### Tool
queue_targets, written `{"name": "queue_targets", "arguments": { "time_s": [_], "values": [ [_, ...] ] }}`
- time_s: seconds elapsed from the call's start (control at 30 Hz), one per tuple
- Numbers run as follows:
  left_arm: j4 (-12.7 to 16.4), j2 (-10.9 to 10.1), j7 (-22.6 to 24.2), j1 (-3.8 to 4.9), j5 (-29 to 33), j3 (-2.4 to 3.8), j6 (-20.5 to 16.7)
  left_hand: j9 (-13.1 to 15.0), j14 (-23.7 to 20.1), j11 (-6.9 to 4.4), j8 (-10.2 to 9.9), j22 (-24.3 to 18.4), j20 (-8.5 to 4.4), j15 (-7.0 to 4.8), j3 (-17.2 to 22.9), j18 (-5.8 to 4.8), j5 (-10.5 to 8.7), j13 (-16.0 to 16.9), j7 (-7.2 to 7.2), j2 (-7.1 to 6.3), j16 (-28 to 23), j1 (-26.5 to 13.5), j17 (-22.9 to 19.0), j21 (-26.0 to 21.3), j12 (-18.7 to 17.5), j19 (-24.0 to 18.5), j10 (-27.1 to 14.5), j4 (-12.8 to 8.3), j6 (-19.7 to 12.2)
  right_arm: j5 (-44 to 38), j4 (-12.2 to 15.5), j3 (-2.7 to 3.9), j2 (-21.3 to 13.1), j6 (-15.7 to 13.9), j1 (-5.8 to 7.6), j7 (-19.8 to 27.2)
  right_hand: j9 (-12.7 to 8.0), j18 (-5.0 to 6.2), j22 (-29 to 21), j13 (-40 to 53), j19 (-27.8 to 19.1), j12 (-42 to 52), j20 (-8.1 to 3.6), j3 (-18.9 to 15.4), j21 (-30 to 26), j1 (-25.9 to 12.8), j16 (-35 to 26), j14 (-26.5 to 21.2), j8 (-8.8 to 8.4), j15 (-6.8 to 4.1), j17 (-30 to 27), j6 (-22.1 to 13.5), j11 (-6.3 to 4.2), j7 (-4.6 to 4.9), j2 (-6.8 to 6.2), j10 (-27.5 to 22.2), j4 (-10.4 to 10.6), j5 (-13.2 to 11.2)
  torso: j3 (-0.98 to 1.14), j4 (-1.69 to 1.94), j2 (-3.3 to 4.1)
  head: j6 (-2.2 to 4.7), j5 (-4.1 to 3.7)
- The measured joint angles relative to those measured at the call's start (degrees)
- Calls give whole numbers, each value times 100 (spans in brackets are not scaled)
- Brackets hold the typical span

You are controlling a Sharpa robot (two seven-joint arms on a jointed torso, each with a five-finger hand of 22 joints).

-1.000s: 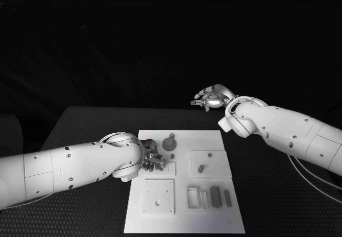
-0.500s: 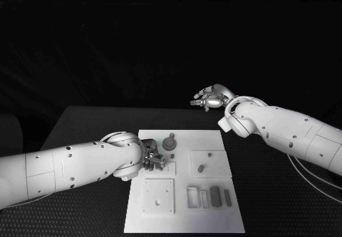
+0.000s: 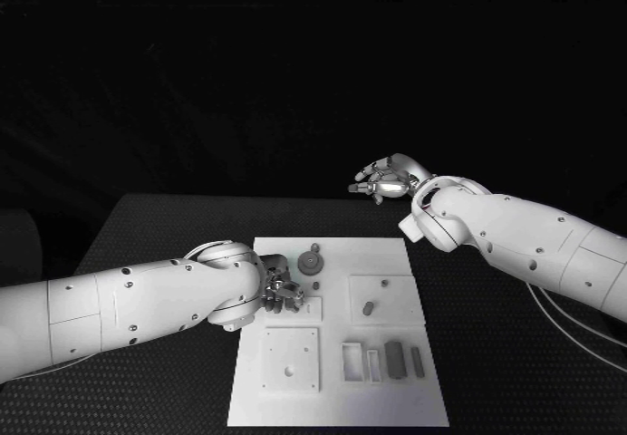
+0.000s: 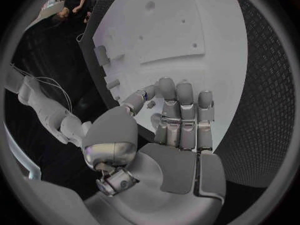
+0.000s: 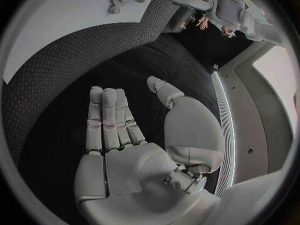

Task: Assemble the parts on the task board

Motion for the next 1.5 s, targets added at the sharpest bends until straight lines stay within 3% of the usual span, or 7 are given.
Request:
{"name": "queue_targets", "arguments": {
  "time_s": [0.87, 1.0, 1.1, 1.5],
  "values": [
    [-36, 53, -4, 4, -36, 5, 100, 217, 0, 1, -11, 14, -1, 0, -1, 0, -33, -1, 4, 0, 27, 0, -28, 1, 24, -1, 1, 0, 5, 2, 36, 0, -11, 17, -3, -1, -4, -5, -1, -19, 0, 0, 0, -16, 0, 0, 21, 0, 0, 0, -11, 3, 0, -4, 0, 0, 16, 0, -7, 5, -4, -13, 8],
    [-62, 80, -7, 4, -40, 10, 118, 371, 14, 12, -11, 36, -1, -14, 7, 0, -352, -15, 0, 0, 66, 0, -61, -29, 62, -1, 13, 55, 10, 2, 45, 0, -14, 21, -3, -2, -4, -5, -1, -19, 0, 0, 0, -16, 0, 0, 21, 0, 0, 0, -16, 3, 0, -5, 0, 0, 16, 0, -8, 5, -4, -17, 8],
    [-70, 91, -8, 2, -53, 13, 130, 407, 20, 14, -10, 46, -2, -24, 1, 0, -469, -15, -12, 0, 66, 1, -73, -44, 62, 39, 16, 92, 21, 2, 48, 0, -15, 23, -3, -2, -9, -5, -1, -25, 0, 0, 0, -16, 0, 0, 21, 0, 0, 0, -16, 4, 0, -5, 0, 1, 16, 0, -8, 4, -3, -21, 8],
    [-83, 99, -6, 1, -90, 17, 174, 406, 9, 42, -6, 74, -2, -34, -1, 0, -490, -15, -8, 63, 137, -62, -84, -44, 128, 39, 47, 142, 62, 2, 52, 0, -24, 28, -3, -2, -9, -6, -1, -36, 0, 22, 0, -16, 0, 0, 21, 0, 0, 1, -23, -18, 0, -2, 0, 1, 16, 0, -3, -2, -2, -29, 5]
  ]
}}
